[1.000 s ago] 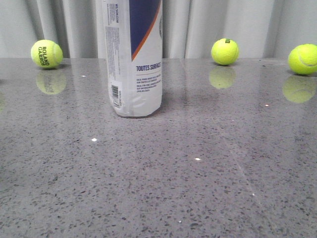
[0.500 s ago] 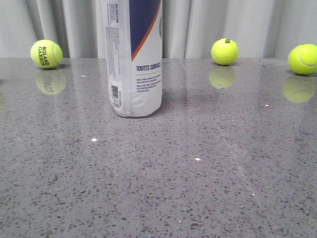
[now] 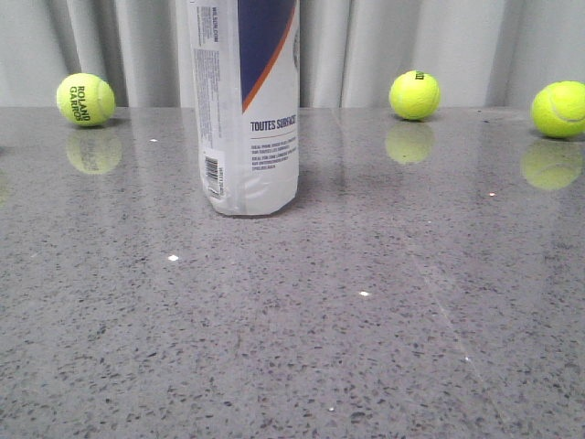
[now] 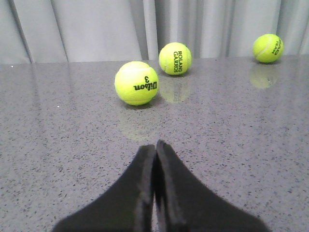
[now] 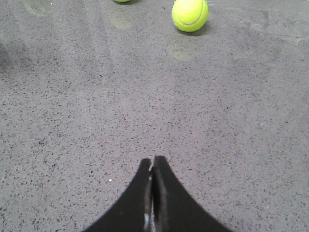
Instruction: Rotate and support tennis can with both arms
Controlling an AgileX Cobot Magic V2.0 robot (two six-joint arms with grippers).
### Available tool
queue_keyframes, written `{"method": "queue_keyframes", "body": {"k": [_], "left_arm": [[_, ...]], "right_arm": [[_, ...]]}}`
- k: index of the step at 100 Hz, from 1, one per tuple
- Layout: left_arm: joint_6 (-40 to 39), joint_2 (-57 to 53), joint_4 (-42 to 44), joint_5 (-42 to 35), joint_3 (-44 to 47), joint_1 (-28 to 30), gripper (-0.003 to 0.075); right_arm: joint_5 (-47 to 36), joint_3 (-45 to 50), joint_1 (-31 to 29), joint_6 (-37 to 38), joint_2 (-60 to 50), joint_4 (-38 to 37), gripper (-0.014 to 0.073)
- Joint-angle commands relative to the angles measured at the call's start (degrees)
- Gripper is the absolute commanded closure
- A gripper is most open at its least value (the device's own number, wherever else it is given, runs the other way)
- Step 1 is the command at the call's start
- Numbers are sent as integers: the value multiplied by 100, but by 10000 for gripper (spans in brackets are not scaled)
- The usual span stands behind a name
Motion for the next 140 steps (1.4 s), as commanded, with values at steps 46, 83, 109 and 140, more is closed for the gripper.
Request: {"method": "queue_keyframes", "body": {"k": [46,83,109,140], "left_arm": [[-15,-759,-5,-404,250,-1,740],[-15,-759,-5,-404,250,-1,740],[-15,-759,-5,-404,250,-1,740],[-15,-759,-5,-404,250,-1,740]], "right_arm": [[-344,-141,-2,-25,70,-300,661],[-344,-141,-2,-25,70,-300,661],[-344,-141,-2,-25,70,-300,661],[-290,-141,-2,-40,70,-453,661]]}}
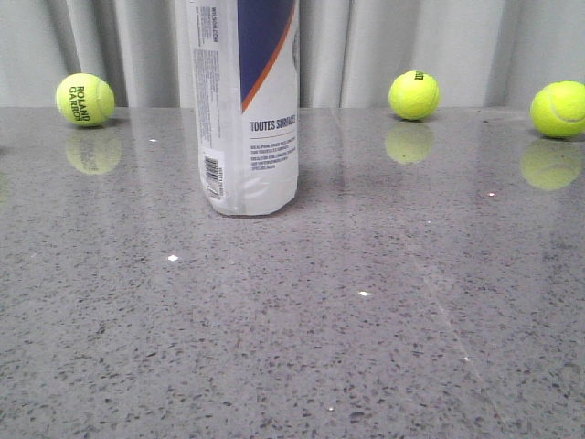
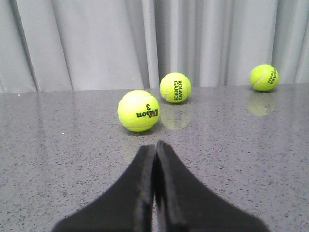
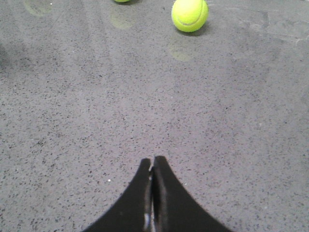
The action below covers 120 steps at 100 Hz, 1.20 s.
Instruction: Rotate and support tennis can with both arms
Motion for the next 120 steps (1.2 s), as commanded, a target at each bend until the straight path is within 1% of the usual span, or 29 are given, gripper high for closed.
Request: {"method": "queue_keyframes", "body": {"k": [1,24,34,43,53,67,76,86,98,103,108,114,120], "left_arm": [[-15,-181,-5,-449,250,0,740],[-15,-181,-5,-449,250,0,740],[-15,-181,-5,-449,250,0,740],[-15,-181,-5,-449,250,0,740],[-15,-181,-5,-449,250,0,740],[-15,-181,-5,-449,250,0,740],[-15,-181,-5,-449,250,0,740],[-15,-181,-5,-449,250,0,740],[-15,-181,-5,-449,250,0,740],[-15,-181,-5,-449,250,0,740],[-15,-181,-5,-449,250,0,740],[-15,-181,-5,-449,250,0,740],[-15,-181,-5,-449,250,0,740]], "right_arm": [[-290,-141,-2,-40,70,-422,661],[-324,-141,-2,-40,99,-506,661],[-619,-118,-20,-40,99,-506,661],[-1362,42,-256,-45,99,-499,661],[-2447,372,-676,-152,99,-380,661],[-3668,964,-1314,-371,99,340,661],[-4507,1315,-1781,-781,99,918,661],[-5425,1710,-2247,-1531,99,1462,661],[-6538,2129,-2731,-2227,99,2096,661],[-6863,2283,-2904,-2407,99,2276,661],[-7014,2409,-3062,-2494,99,2382,661],[-6976,2523,-3178,-2504,83,2400,661],[-6747,2598,-3264,-2538,-2,2400,661]]}}
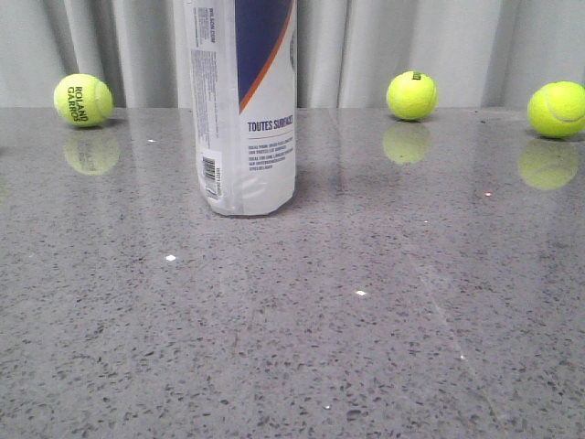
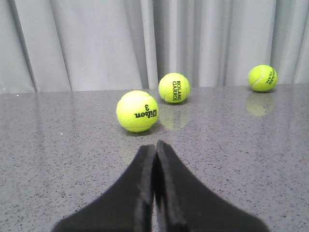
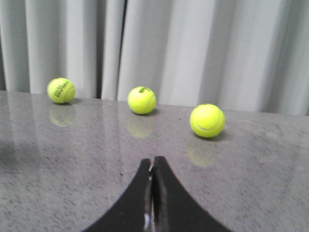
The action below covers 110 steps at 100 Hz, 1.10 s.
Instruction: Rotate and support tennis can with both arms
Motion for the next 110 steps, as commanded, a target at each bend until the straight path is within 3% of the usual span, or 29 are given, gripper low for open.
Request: {"method": "queue_keyframes", "body": {"k": [1,23,51,110], "left_arm": [[-15,-181,-5,-446,250,0,740],[-15,-181,-5,-446,250,0,740],[-15,-181,-5,-446,250,0,740],[-15,-181,-5,-446,250,0,740]], "right_arm": [[-338,-24,-159,-184,-18,104,661],[911,95,-428,-557,-338,609,661],[1192,133,-427,-663,-1207,656,661],[1189,132,-421,-663,-1200,661,661]]}}
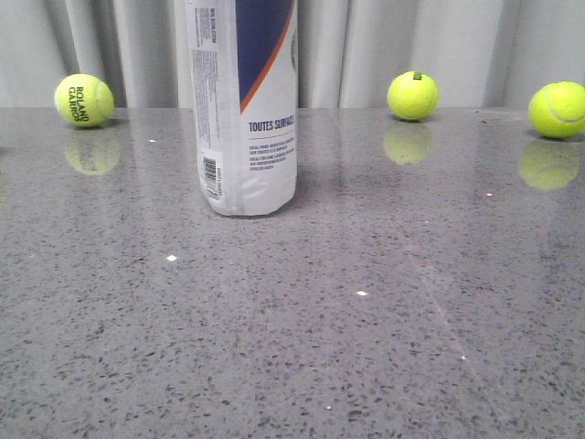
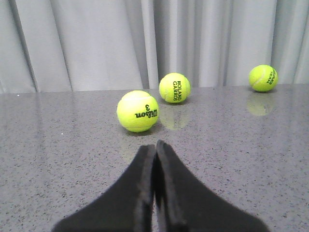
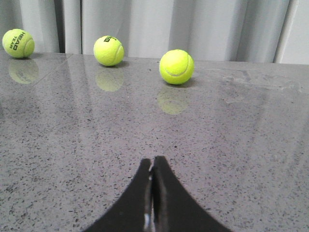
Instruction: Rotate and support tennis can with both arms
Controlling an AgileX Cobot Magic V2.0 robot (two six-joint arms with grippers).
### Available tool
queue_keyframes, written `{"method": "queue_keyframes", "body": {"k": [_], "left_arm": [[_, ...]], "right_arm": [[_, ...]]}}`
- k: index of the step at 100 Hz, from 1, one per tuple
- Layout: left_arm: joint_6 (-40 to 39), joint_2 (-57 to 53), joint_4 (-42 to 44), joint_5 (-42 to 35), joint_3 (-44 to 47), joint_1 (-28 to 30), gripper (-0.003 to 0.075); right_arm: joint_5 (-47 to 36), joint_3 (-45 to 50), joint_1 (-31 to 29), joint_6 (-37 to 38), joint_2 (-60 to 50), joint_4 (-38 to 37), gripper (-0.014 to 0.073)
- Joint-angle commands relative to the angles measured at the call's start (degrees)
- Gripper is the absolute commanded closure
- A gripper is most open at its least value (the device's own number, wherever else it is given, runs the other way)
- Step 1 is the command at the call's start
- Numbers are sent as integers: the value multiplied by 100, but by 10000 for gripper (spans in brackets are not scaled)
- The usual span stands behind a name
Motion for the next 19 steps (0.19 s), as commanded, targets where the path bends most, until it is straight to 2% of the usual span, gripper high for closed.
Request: {"method": "queue_keyframes", "body": {"k": [1,19], "left_arm": [[-15,-181,-5,-436,250,0,740],[-15,-181,-5,-436,250,0,740]], "right_arm": [[-387,-107,-26,-47,-163,12,661],[-387,-107,-26,-47,-163,12,661]]}}
